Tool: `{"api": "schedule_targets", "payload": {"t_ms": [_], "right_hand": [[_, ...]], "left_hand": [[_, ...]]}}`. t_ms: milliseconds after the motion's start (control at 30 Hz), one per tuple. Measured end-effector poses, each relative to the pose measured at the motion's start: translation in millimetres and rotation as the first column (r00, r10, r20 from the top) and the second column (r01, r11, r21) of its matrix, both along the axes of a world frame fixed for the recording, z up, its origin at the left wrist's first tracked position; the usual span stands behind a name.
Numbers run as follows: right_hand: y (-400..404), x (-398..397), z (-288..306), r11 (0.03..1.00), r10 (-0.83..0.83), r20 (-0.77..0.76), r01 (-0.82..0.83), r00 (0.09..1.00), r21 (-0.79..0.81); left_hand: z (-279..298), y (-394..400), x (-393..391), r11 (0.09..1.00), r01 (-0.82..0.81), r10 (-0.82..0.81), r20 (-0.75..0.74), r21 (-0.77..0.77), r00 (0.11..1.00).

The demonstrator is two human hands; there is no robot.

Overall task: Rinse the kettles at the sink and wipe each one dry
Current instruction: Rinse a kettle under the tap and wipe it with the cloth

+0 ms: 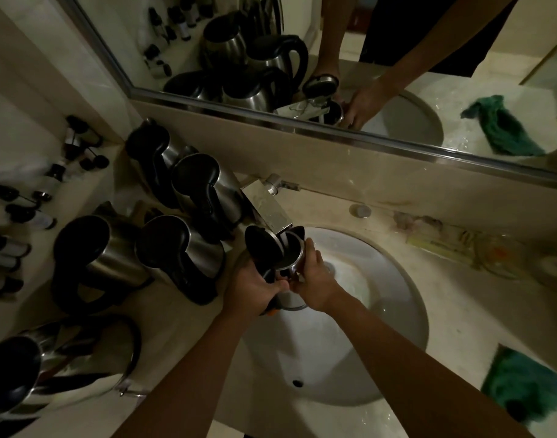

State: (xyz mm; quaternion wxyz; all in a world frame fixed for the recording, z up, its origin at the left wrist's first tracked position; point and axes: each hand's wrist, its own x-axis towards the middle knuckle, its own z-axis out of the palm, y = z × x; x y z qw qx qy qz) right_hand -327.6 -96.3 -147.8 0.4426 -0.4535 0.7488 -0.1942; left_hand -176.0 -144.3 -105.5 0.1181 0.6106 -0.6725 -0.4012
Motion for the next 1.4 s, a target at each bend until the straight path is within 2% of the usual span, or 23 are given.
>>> {"api": "schedule_targets", "payload": {"t_ms": [400, 1000, 1200, 1400], "right_hand": [[0.4, 3.0, 3.9, 0.999, -0.029, -0.004, 0.029, 1.000, 0.039], [-7.5, 9.1, 6.3, 0.993, -0.019, -0.033, 0.023, 0.999, 0.116], [-12.2, 7.1, 5.0, 0.991, 0.011, -0.078, 0.000, 0.997, 0.136], [-16.2, 6.2, 5.8, 0.987, 0.011, -0.053, -0.003, 0.999, 0.160]], "left_hand": [[-8.6, -4.4, -1.6, 0.995, -0.025, 0.027, -0.026, 0.097, 0.999], [-12.3, -5.1, 0.4, 0.999, -0.017, 0.017, -0.008, 0.028, 1.000], [-12.7, -8.0, -2.8, 0.998, -0.028, 0.027, 0.023, 0.062, 0.999], [-13.8, -10.7, -3.0, 0.998, -0.032, 0.030, 0.035, 0.055, 0.999]]}}
